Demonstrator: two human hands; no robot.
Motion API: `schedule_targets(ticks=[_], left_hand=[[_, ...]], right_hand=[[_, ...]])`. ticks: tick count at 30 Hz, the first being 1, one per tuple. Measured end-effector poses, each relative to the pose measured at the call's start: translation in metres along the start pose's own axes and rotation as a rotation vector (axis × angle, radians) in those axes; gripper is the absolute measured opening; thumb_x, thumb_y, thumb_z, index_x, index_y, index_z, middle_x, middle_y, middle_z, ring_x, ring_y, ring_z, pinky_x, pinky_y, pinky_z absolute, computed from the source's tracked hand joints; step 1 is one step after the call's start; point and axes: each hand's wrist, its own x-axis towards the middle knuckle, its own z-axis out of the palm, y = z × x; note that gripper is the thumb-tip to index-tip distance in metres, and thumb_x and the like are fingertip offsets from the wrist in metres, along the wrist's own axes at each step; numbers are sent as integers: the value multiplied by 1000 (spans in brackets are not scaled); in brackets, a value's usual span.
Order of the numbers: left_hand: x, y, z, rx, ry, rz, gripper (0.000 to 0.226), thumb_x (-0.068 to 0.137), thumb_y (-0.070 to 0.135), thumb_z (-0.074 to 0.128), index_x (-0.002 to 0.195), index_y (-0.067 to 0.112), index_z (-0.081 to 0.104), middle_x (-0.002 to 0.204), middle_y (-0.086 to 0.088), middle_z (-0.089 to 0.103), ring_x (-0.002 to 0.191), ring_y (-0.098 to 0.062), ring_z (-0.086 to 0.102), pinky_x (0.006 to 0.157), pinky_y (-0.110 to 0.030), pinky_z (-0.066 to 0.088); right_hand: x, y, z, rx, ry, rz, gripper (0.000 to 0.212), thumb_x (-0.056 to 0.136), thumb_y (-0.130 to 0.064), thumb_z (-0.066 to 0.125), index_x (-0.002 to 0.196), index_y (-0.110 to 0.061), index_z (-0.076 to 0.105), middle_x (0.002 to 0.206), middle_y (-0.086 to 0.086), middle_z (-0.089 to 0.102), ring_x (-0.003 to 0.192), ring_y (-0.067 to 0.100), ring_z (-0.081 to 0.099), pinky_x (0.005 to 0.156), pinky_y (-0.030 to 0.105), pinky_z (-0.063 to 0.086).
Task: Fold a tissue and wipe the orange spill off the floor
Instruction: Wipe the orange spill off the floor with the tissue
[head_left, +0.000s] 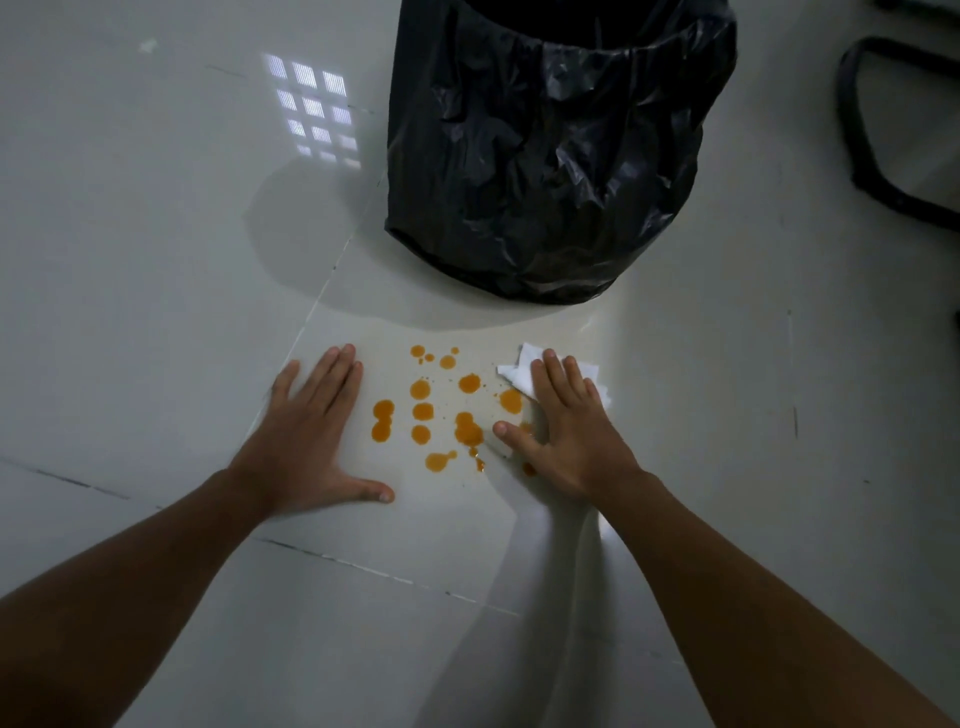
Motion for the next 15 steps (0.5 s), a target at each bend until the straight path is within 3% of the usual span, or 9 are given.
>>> schedule_targets(ticks=[4,8,15], left_hand=[[0,0,1,1,1,1,149,57,106,29,158,-2,14,169,-18,8,157,-30,9,122,-63,18],[0,-1,1,-12,3,2,150,56,107,30,158,-1,13,170,-17,6,158,-29,6,123,-63,16],[0,-2,2,-5,14,-3,149,57,106,32,159,1,9,170,-15,3,158,-27,1,124,-61,12]], right_hand=[[-39,1,17,44,124,116,103,85,-86,24,160,-23,-9,166,-7,-20,151,12,-24,121,35,-12],[-58,-6,25,81,126,179,102,83,-86,19,159,-24,-11,166,-6,-20,150,11,-26,120,34,-14],[1,-14,2,-8,-37,-10,108,80,-89,15,160,-20,-8,167,-1,-20,151,18,-23,124,41,-9]])
